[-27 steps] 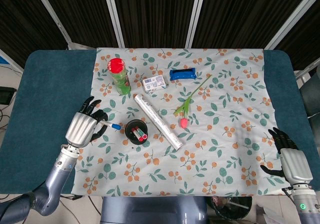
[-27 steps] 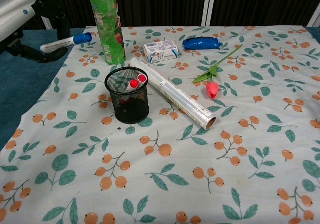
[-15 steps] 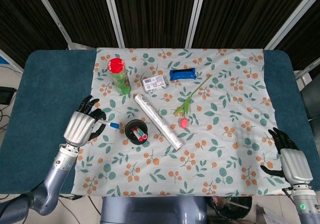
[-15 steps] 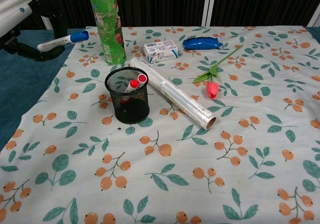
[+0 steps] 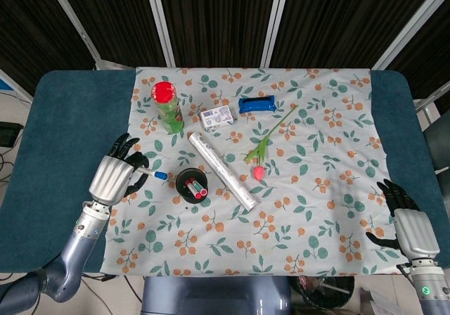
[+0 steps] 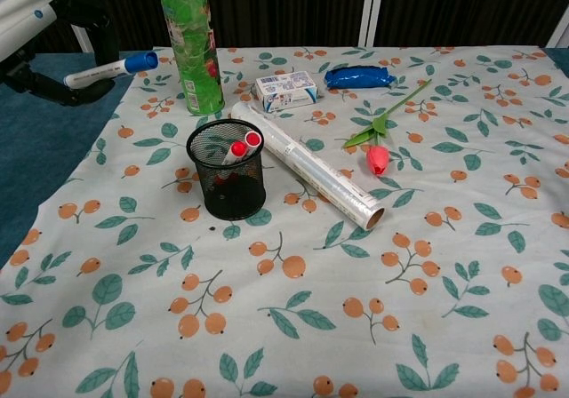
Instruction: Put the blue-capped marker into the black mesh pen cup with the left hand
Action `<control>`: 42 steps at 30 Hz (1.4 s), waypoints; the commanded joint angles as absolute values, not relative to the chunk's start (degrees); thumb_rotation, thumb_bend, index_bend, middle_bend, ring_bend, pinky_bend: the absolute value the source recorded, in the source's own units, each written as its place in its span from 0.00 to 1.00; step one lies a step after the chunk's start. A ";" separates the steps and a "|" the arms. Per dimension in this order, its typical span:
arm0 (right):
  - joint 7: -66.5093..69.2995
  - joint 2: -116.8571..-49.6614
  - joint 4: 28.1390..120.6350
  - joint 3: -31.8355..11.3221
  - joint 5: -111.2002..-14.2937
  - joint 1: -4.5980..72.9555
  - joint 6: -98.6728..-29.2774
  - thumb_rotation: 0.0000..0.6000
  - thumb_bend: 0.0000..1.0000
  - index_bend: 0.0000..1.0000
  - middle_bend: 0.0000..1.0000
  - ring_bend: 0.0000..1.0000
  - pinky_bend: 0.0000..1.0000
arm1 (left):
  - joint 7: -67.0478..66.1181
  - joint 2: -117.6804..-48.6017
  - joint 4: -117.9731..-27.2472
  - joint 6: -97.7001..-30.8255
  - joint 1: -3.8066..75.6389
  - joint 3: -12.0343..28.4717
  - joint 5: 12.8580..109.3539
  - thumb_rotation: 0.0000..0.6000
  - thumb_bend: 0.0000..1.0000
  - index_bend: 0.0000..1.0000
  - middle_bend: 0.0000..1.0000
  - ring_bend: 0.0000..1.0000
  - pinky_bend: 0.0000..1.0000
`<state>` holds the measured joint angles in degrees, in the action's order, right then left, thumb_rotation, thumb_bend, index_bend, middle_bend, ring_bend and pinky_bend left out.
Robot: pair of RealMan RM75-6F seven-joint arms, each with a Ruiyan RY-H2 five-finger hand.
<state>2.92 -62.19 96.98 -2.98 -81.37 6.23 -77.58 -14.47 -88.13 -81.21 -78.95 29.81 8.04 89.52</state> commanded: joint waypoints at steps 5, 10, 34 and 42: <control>2.89 -62.22 96.97 -3.00 -81.31 6.23 -77.57 1.00 0.20 0.04 0.00 0.00 0.18 | -14.72 -88.10 -81.42 -78.57 29.91 8.13 89.15 1.00 0.37 0.58 0.53 0.16 0.12; 2.81 -62.19 97.04 -3.00 -81.26 6.25 -77.51 1.00 0.20 0.04 0.00 0.00 0.18 | -14.48 -88.28 -81.93 -78.20 30.08 8.24 88.85 1.00 0.37 0.58 0.53 0.16 0.12; 4.00 -61.85 97.40 -3.11 -80.45 6.52 -76.41 1.00 0.20 0.04 0.00 0.00 0.18 | -4.00 -97.39 -94.06 -64.96 36.80 16.12 71.79 1.00 0.35 0.58 0.52 0.16 0.13; 4.34 -61.74 97.51 -3.16 -80.15 6.57 -76.13 1.00 0.20 0.04 0.00 0.00 0.18 | -4.28 -99.52 -91.38 -62.23 39.39 17.26 69.80 1.00 0.35 0.53 0.49 0.16 0.13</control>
